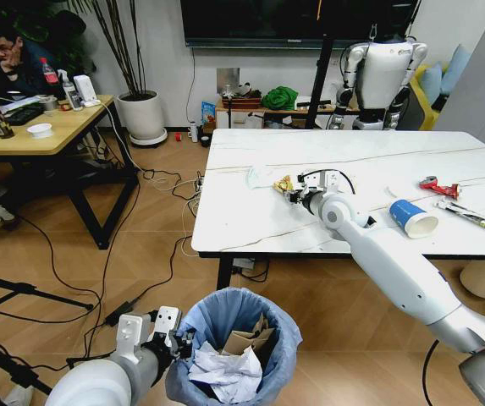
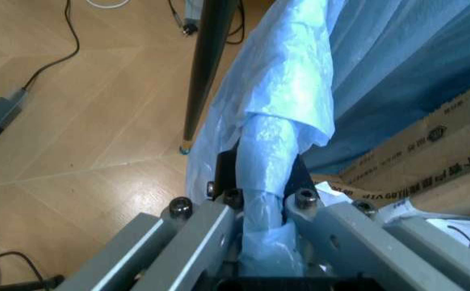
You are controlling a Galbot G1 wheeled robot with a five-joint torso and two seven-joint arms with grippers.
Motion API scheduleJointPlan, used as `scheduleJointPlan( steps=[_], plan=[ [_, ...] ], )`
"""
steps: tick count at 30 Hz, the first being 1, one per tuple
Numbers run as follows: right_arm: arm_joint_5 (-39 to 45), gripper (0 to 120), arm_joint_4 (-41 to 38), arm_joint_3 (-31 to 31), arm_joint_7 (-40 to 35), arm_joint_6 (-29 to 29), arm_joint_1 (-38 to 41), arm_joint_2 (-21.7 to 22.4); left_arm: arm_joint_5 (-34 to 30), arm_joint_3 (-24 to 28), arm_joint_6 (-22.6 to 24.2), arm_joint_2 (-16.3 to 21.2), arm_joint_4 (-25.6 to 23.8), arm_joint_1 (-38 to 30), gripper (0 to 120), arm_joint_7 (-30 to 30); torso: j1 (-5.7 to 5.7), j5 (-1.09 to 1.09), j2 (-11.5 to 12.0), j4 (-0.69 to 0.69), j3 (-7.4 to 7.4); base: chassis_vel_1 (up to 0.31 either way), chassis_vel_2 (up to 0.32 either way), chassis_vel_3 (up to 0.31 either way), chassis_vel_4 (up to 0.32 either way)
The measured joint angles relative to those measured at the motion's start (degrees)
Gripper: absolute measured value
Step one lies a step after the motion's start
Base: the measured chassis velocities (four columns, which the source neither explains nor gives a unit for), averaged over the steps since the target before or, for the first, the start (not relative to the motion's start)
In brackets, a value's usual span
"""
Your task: Pick up the trash bin and place the trash from the table into it.
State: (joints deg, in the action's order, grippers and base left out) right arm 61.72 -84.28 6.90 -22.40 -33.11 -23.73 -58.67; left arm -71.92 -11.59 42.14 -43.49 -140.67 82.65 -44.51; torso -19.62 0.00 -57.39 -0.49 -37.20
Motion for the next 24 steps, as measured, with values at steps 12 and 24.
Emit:
scheduleJointPlan(
  steps=[12,24],
  plan=[
    [-0.31,0,-2.24,-0.35,-1.33,0.98,-1.4,0.94,0.39,-0.04,0.0,-0.69,0.21,-0.13,0,0.25,0.0,0.0,0.0,0.0,0.0,0.0,0.0,0.0,0.0],
    [8.15,0,-21.66,-9.08,-1.41,0.69,-8.08,6.86,0.17,0.12,0.0,-0.84,0.96,-0.84,0,-0.26,0.0,0.0,0.0,0.0,0.0,0.0,0.0,0.0,0.0]
  ],
)
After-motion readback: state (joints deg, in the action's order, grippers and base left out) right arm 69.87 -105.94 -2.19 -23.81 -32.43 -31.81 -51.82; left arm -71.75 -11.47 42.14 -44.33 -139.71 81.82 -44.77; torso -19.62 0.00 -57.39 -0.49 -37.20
